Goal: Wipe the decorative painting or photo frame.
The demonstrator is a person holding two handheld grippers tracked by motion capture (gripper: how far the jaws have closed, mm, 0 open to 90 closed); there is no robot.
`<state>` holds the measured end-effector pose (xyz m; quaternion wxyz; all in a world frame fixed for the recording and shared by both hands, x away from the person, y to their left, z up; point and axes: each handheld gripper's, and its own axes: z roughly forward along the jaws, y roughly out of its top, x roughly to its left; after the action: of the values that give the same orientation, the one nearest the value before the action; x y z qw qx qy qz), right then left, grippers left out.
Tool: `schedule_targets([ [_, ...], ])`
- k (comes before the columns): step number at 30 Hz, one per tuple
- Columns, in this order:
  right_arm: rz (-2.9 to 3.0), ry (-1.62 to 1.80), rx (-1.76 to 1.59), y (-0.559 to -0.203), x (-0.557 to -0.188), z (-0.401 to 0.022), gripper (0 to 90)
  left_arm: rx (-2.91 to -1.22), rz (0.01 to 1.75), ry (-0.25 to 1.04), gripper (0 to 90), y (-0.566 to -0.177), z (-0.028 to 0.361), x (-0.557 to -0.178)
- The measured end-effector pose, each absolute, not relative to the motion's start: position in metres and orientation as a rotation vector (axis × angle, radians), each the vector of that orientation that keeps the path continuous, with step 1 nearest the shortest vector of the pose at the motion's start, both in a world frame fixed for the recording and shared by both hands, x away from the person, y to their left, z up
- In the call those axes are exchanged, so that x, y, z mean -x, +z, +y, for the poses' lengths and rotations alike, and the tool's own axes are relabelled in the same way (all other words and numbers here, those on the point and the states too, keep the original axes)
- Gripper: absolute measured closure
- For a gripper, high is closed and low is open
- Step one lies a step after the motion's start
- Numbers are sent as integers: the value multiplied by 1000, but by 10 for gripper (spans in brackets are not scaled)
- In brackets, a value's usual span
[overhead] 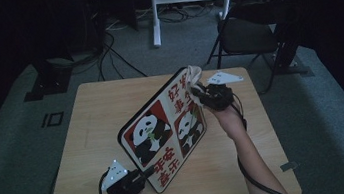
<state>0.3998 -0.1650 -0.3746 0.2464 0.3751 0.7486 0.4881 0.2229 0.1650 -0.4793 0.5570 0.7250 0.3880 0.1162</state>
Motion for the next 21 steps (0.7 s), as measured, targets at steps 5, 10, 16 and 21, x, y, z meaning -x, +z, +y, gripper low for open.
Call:
schedule_targets([
  [5,2055,1313,-1043,-385,-400,-168,769,-1718,912,277,788,-479,165,-223],
  [10,2071,1304,-1064,-396,-399,-171,769,-1716,912,274,787,-479,165,-222],
  [16,2096,1278,-1085,-409,-398,-174,769,-1720,910,274,786,-479,165,-222],
  [21,2108,1269,-1121,-421,-397,-177,767,-1719,911,275,785,-479,164,-222],
])
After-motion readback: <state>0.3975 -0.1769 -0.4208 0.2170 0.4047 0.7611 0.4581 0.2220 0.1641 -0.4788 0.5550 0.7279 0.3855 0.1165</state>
